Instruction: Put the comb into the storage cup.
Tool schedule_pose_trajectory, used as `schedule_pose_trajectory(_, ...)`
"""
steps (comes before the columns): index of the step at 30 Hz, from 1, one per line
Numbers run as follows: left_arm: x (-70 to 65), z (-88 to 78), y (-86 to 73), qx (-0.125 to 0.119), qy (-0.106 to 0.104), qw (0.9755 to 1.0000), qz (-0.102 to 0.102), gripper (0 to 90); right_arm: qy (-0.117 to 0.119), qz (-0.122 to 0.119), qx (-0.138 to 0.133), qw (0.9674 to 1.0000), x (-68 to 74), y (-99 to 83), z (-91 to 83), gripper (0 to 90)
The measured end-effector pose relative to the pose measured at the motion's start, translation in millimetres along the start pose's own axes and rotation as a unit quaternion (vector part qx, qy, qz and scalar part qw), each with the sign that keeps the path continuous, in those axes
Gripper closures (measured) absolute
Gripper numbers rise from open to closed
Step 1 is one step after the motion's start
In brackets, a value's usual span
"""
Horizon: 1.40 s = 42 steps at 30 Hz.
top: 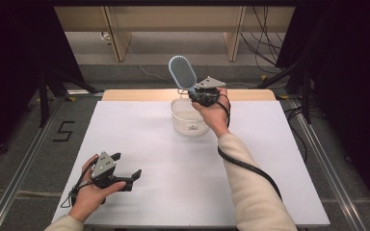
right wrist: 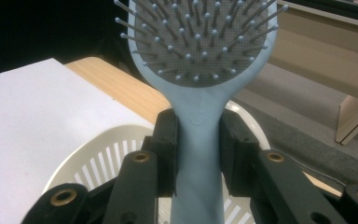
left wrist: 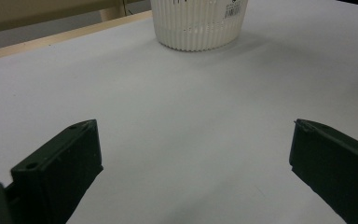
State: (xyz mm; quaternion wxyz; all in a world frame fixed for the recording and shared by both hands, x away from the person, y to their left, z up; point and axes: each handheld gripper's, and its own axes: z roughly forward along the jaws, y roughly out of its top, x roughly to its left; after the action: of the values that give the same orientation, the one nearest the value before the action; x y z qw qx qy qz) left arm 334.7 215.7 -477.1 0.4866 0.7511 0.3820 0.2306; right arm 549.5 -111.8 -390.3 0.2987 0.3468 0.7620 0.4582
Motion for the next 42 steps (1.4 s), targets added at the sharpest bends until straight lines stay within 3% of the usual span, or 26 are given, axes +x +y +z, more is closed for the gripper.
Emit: schedule_pose_trajectory(42, -0.1, 0.1, -0.2, -0.001, 0.0, 1.0, 0.0, 1.6, -0.001, -0.004, 0.012, 0.9999, 0.6, -10.5, 6.4, 70.3)
